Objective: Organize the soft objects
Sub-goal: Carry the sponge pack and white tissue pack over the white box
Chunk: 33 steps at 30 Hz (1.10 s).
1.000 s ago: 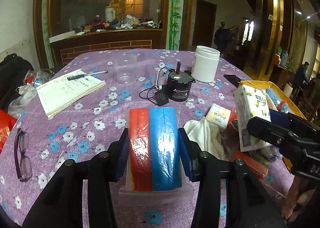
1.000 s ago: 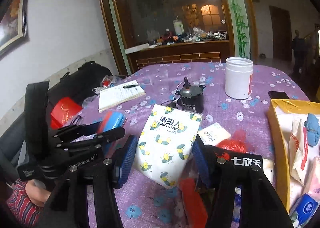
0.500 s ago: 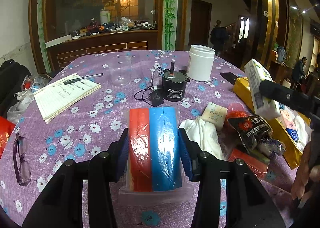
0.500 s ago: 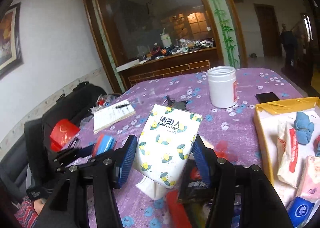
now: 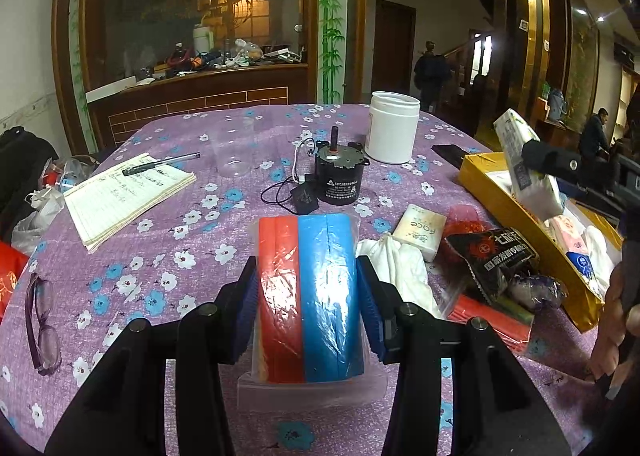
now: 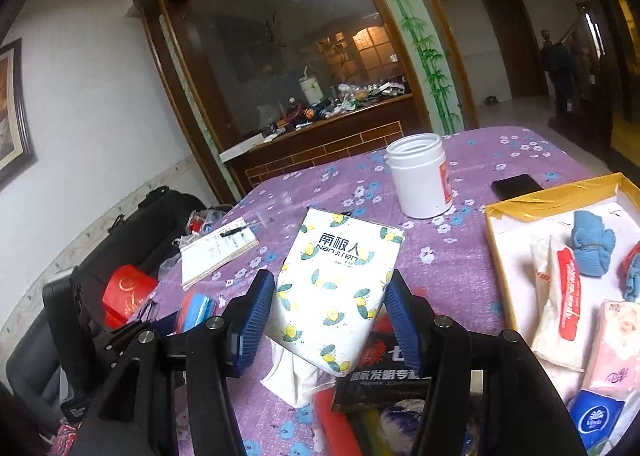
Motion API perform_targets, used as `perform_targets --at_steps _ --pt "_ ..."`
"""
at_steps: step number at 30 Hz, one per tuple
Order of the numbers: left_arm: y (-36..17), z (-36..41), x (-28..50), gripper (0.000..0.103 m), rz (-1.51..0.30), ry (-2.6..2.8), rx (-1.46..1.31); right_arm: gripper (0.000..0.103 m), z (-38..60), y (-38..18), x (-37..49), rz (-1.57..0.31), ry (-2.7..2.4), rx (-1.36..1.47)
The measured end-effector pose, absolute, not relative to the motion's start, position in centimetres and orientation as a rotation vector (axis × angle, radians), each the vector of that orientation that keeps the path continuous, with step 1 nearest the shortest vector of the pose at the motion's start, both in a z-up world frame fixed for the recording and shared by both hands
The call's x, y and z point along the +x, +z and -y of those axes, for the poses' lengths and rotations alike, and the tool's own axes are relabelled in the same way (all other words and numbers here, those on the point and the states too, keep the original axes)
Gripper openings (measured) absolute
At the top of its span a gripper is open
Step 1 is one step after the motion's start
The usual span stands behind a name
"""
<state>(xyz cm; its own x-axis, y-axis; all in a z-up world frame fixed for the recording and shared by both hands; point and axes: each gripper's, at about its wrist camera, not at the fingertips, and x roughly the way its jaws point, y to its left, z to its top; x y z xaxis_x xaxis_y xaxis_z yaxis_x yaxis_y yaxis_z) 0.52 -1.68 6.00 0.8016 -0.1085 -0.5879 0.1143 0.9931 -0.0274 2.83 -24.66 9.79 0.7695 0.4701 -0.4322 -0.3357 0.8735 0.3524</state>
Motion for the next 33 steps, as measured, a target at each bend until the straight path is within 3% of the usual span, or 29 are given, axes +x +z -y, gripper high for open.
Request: perform_targets --at_steps 22,33 --pt "8.1 5.6 0.7 0.044 -0.702 -0.237 -0.011 0.058 34.3 10.4 1.2 -0.560 0.303 0.376" --pt "11.9 13.9 2.4 0.044 -0.744 -0.430 -0.032 0.058 40.2 10.6 1.4 -0.645 0.250 0.368"
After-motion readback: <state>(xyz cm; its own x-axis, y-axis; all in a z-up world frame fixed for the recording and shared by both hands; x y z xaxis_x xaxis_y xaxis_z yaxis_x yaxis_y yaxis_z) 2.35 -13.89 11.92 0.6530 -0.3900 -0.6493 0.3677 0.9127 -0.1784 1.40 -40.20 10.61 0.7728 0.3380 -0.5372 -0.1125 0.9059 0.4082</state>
